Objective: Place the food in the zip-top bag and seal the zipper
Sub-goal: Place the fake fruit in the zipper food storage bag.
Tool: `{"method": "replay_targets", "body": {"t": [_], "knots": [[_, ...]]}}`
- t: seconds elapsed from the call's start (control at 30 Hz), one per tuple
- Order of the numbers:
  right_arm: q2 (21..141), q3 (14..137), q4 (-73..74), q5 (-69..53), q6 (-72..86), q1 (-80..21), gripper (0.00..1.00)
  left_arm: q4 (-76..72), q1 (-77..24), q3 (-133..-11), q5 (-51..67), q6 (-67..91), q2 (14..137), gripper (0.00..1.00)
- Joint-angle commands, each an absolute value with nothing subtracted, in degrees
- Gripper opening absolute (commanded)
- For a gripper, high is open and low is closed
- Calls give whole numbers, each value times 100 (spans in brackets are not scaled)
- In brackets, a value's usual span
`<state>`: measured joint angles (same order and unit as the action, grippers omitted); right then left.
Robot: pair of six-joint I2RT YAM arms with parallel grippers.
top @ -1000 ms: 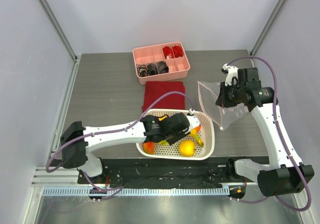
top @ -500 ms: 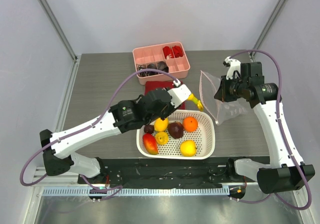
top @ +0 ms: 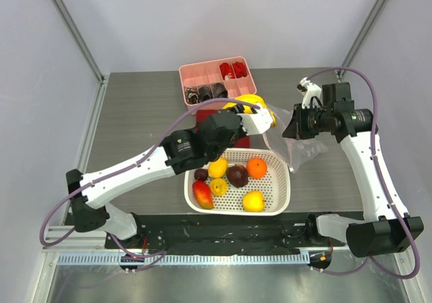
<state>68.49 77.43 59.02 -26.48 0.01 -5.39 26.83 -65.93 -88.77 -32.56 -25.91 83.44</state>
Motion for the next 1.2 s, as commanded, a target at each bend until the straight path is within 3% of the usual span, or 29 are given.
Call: {"method": "replay_targets", "body": {"t": [0.0, 0.77, 0.8, 0.83, 0.9, 0.93, 1.0, 1.17], "knots": [[6908, 8059, 5950, -3120, 202, -510, 1, 1926, -6706, -9009, -3612, -3681, 8578, 0], [7049, 7787, 5528, -5598, 1424, -149, 1, 370, -7629, -7462, -3200, -6643, 8666, 3], [7040, 7778, 5546, -5616, 1398, -158, 1, 308, -7664, -7418, -3156, -6714, 8649, 7], [7049, 7778, 5546, -5642, 1371, -158, 1, 273, -7673, -7348, -3103, -6758, 8622, 24], [7049, 7805, 5546, -5704, 1354, -158, 1, 246, -7708, -7269, -2892, -6803, 8526, 37], [7040, 7839, 5546, -5704, 1354, -158, 1, 246, -7717, -7242, -2831, -6811, 8482, 49], [7049, 7875, 5572, -5722, 1318, -158, 1, 167, -7717, -7242, -2777, -6628, 8368, 62], [7031, 7963, 5625, -5827, 1134, -123, 1, 150, -7638, -7251, -2725, -5662, 7744, 80]]}}
